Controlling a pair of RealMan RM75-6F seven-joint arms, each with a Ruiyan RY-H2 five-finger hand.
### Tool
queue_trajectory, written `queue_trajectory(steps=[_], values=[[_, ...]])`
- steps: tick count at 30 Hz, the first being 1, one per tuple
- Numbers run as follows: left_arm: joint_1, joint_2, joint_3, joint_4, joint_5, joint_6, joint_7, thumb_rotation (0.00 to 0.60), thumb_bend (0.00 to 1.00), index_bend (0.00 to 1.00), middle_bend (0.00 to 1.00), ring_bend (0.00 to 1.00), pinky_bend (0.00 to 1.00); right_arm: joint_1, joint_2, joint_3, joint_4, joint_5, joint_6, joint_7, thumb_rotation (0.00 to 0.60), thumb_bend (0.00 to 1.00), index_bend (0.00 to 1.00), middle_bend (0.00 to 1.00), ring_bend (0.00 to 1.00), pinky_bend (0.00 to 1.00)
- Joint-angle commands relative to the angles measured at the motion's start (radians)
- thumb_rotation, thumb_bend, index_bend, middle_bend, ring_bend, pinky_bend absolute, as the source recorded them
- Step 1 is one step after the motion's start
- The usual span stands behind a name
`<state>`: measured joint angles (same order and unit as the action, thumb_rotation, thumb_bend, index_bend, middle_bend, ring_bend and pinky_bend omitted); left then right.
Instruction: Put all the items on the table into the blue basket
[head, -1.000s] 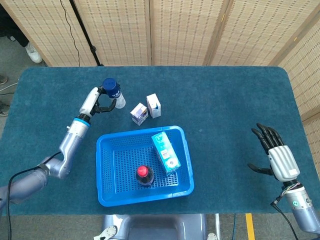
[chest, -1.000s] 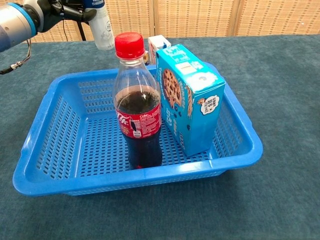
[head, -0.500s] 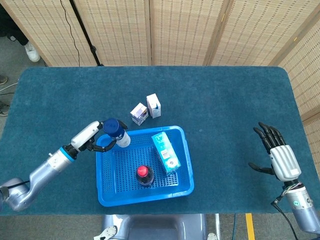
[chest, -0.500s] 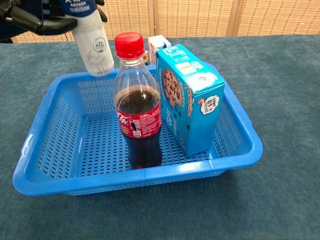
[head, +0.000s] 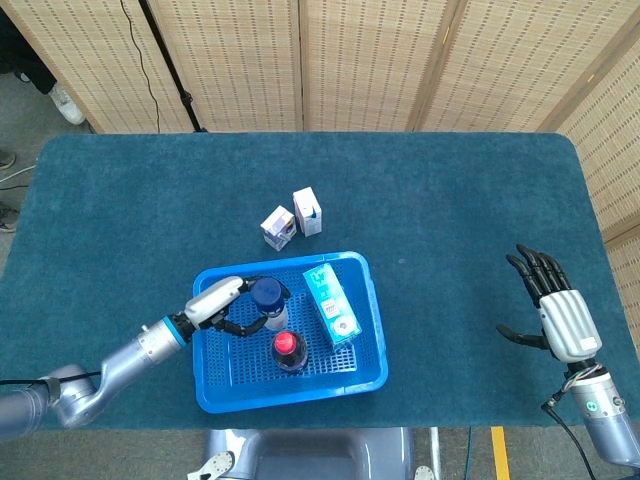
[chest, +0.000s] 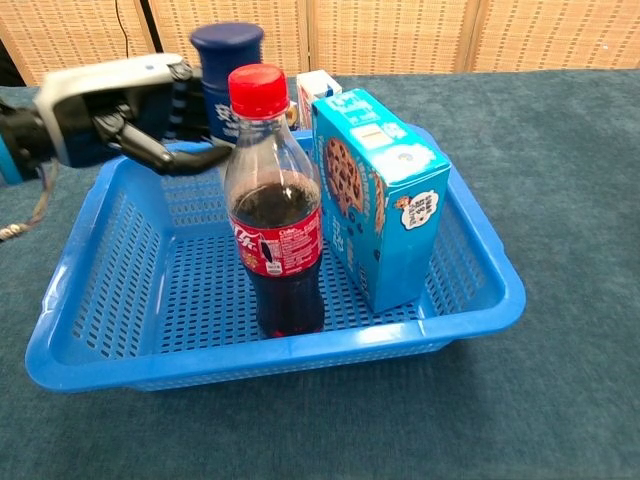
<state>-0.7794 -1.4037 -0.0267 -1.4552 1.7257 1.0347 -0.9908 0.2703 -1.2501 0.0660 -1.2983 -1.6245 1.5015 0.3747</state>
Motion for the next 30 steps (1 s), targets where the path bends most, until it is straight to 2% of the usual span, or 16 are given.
queue_trajectory(steps=[1,2,3,5,8,11,15,24,28,30], values=[[-0.015,-0.047,0.009,0.035,-0.008,-0.013,0.031,0.6,0.54,0.31,0.15,0.08,0.24,0.0,0.0,0.0,0.001,0.001,-0.001,0.0,0.6,0.0,0.04,0.0,0.0,0.05],[-0.019,-0.055,0.014,0.043,-0.004,-0.018,0.039,0.6,0.52,0.17,0.06,0.02,0.13,0.0,0.0,0.0,0.002,0.001,-0.002,0.001,0.6,0.0,0.04,0.0,0.0,0.05],[-0.023,-0.059,0.019,0.049,-0.001,-0.022,0.044,0.6,0.5,0.08,0.02,0.0,0.06,0.0,0.0,0.0,0.002,0.002,-0.002,0.001,0.6,0.0,0.04,0.0,0.0,0.05],[-0.03,-0.062,0.028,0.056,0.003,-0.031,0.047,0.6,0.46,0.0,0.0,0.0,0.0,0.0,0.0,0.001,0.003,0.003,-0.002,0.002,0.6,0.0,0.04,0.0,0.0,0.05],[-0.041,-0.062,0.041,0.063,0.01,-0.036,0.041,0.6,0.38,0.0,0.0,0.0,0.0,-0.001,0.0,0.002,0.005,0.005,-0.002,0.003,0.6,0.0,0.04,0.0,0.0,0.05],[-0.039,-0.06,0.046,0.066,0.013,-0.015,0.036,0.6,0.35,0.0,0.0,0.0,0.0,-0.001,0.0,0.002,0.007,0.006,-0.002,0.005,0.6,0.0,0.04,0.0,0.0,0.05],[-0.031,-0.041,0.052,0.054,0.018,0.027,0.02,0.6,0.35,0.0,0.0,0.0,0.0,-0.001,0.001,0.002,0.007,0.006,-0.001,0.005,0.6,0.0,0.04,0.0,0.0,0.05],[0.007,0.067,0.042,0.003,0.019,0.158,-0.006,0.6,0.35,0.0,0.0,0.0,0.0,-0.002,0.001,0.001,0.003,0.001,0.003,0.001,0.6,0.0,0.04,0.0,0.0,0.05],[0.026,0.121,0.018,-0.007,-0.034,0.167,0.082,0.6,0.35,0.0,0.0,0.0,0.0,-0.003,0.001,0.0,-0.001,-0.001,0.005,-0.001,0.6,0.0,0.04,0.0,0.0,0.05],[0.037,0.147,-0.008,-0.01,-0.102,0.143,0.179,0.6,0.33,0.0,0.0,0.0,0.0,-0.003,0.002,0.0,-0.003,-0.003,0.006,-0.002,0.6,0.0,0.04,0.0,0.0,0.05]])
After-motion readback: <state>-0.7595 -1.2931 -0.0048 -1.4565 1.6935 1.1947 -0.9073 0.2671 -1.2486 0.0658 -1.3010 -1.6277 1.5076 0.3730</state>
